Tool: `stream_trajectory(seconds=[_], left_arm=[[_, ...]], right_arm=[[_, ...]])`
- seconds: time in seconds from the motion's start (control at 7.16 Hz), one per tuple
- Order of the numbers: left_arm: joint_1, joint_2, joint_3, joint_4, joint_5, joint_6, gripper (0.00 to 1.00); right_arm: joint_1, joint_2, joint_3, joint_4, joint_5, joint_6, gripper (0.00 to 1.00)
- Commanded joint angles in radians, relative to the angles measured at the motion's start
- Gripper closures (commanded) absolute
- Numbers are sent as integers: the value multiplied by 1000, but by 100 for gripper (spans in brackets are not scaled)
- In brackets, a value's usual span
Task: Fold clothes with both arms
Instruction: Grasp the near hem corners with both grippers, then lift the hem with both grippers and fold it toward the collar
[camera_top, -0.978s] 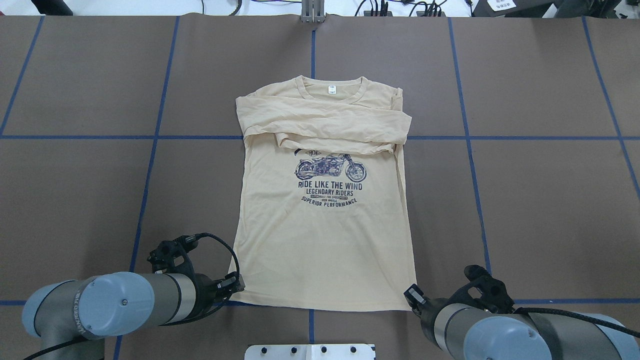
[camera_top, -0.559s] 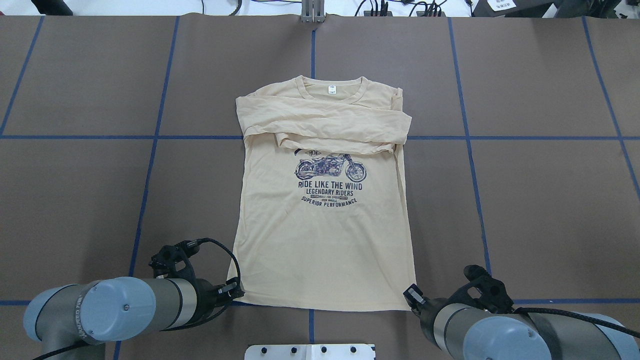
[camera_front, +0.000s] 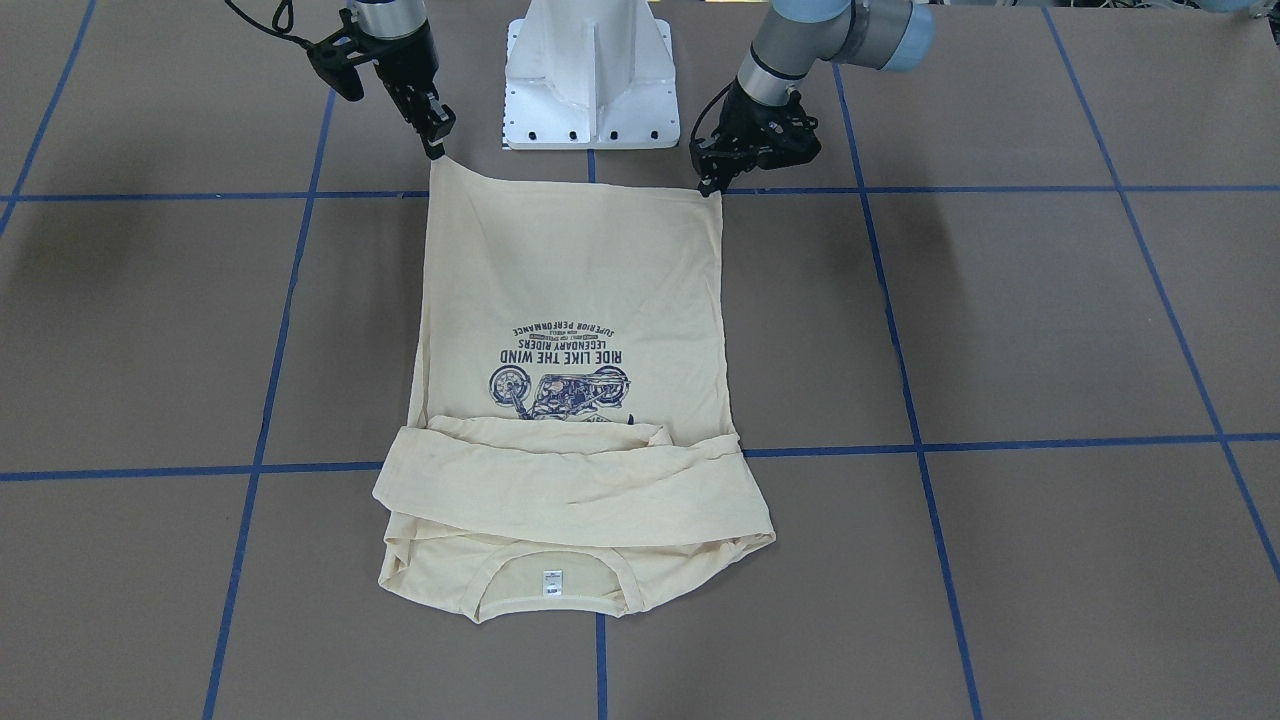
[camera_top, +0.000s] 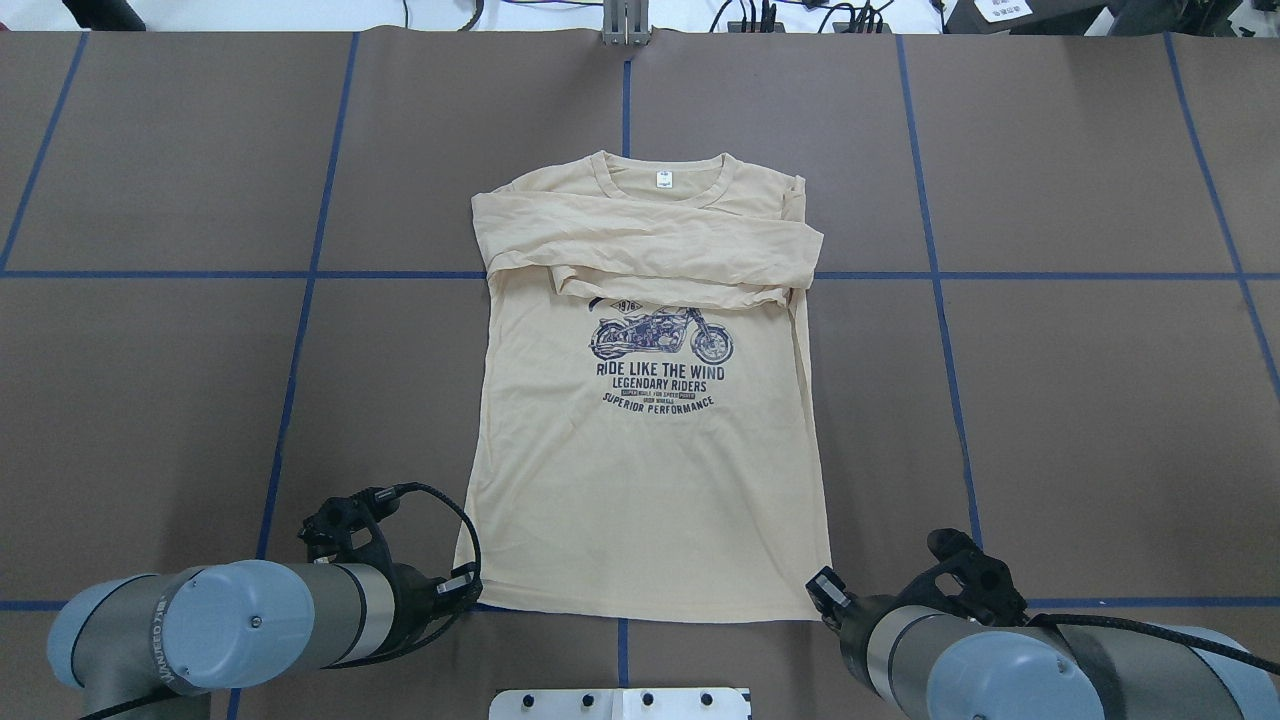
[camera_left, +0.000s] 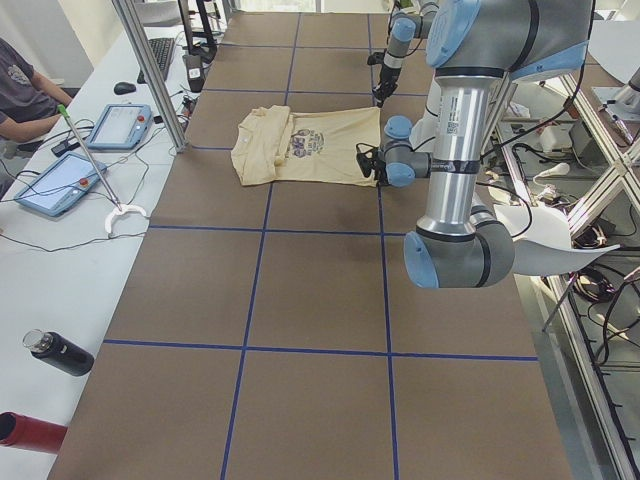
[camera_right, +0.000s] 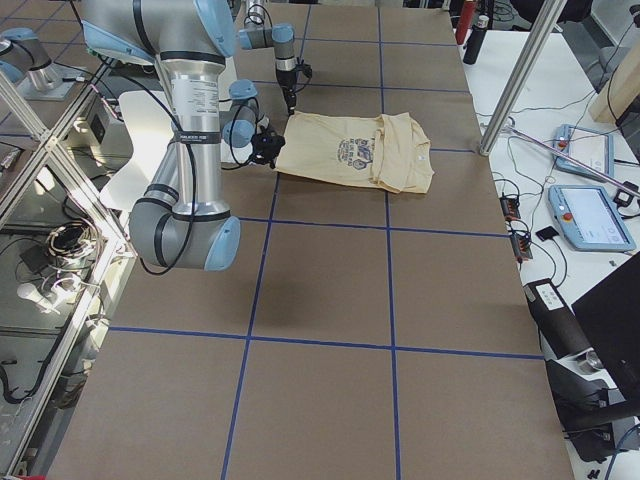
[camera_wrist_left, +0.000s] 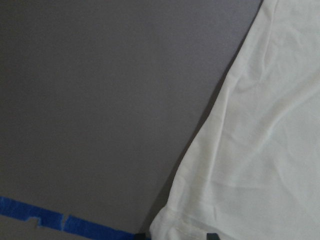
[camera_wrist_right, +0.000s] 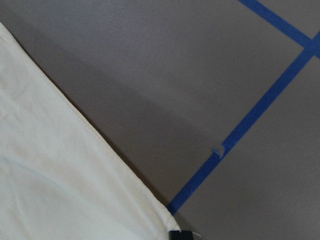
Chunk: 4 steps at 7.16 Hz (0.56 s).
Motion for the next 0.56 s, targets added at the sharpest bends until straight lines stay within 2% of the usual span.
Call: stream_trajectory(seconds=[0.0, 0.14, 0.42], left_arm=[[-4, 8, -14, 4, -1, 1, 100], [-6, 8, -35, 14, -1, 1, 100], [2, 35, -139, 63, 1, -2, 100]], right_arm=[[0, 0, 0, 0, -1, 0, 100], [0, -1, 0, 0, -1, 0, 100], [6, -6, 11, 0, 0, 0, 100]])
